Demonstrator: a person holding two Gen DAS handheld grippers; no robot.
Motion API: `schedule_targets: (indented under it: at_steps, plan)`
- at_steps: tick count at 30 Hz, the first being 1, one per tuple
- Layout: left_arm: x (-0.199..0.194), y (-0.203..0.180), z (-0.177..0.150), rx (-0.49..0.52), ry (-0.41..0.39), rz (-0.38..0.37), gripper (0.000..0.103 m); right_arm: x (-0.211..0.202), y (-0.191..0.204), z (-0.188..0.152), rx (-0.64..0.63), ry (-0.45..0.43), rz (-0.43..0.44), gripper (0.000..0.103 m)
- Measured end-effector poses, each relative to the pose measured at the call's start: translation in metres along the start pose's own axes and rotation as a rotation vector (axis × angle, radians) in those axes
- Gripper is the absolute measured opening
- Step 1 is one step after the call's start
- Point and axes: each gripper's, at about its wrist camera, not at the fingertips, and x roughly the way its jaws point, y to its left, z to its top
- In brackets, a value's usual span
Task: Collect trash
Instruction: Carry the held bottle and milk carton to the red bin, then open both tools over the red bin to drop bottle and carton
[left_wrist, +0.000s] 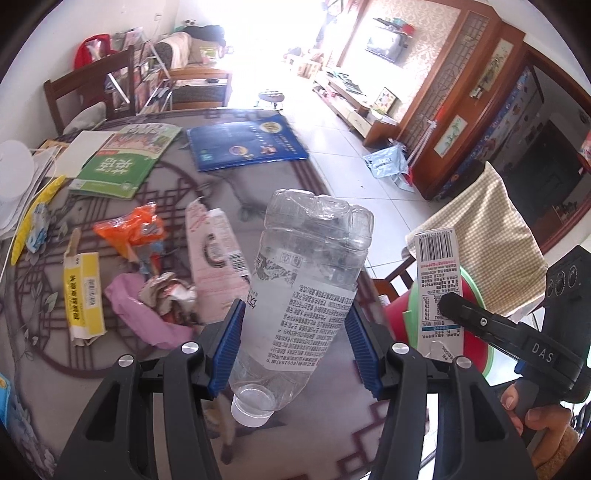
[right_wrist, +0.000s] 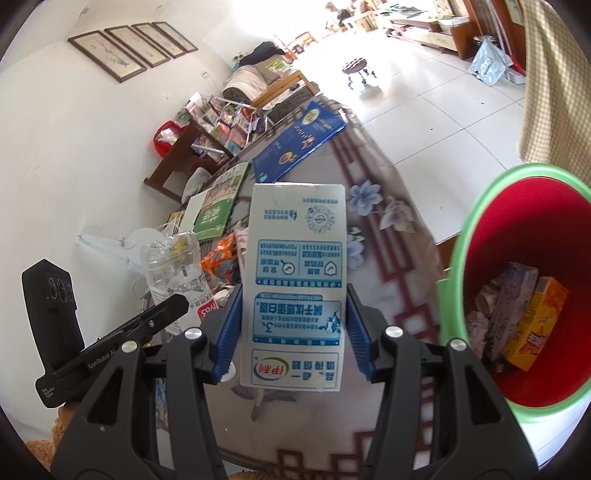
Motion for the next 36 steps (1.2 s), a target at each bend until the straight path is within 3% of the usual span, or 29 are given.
schedule_targets:
  at_steps: [10, 23, 29, 36]
  plan:
    - [0.019, -0.061, 0.006, 0.097, 0.023, -0.079, 0.052, -0.051, -0.051, -0.002, 0.086, -0.091, -0.076, 0.051]
    - [0.04, -0.16, 0.003, 0.278, 0.074, -0.238, 0.052, -0.123, -0.125, -0.016, 0.241, -0.218, -0.213, 0.051]
    - [0.053, -0.199, 0.0, 0.337, 0.104, -0.307, 0.052, -0.141, -0.145, -0.025, 0.296, -0.249, -0.255, 0.051]
    - [0.066, -0.227, 0.007, 0.379, 0.093, -0.336, 0.055, -0.147, -0.163, -0.029, 0.31, -0.266, -0.299, 0.051]
